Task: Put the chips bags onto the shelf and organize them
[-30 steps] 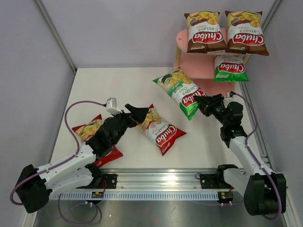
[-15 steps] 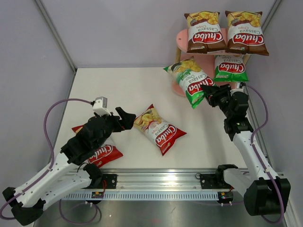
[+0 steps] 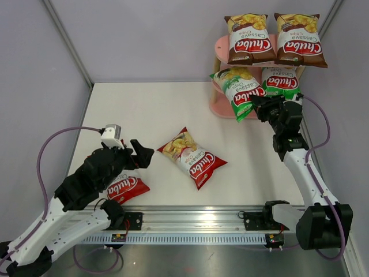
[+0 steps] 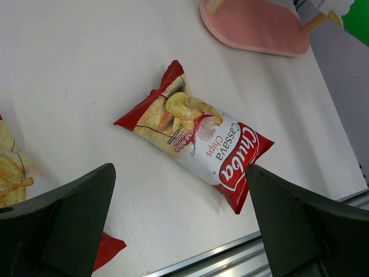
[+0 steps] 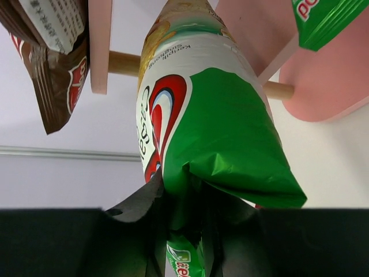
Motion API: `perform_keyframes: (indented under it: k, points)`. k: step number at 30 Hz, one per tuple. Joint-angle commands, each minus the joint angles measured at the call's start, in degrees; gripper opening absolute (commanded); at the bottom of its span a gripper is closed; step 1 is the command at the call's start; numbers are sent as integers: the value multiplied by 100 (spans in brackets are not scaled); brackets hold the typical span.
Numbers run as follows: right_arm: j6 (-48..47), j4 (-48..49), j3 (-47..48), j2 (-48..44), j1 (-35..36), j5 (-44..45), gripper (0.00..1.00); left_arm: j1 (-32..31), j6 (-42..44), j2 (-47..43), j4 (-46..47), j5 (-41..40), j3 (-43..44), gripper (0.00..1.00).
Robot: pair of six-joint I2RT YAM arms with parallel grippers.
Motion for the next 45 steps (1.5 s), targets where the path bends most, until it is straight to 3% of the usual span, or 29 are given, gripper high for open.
perform_keyframes:
  k: [1,20,34,45]
  points:
    - [-34,528,409,69,-48,389,25,-19,297,-162,-348,78,337,99]
    - [71,1038,708,632,-74,1322,27,-19,631,-558,-885,-352,390,99]
    - [160,958,445,158,-83,1630,22,-27,666,-637,-859,-493,240,99]
    - [239,1055,471,333,-74,1840,22,-19,666,-751,-885,-563,196,99]
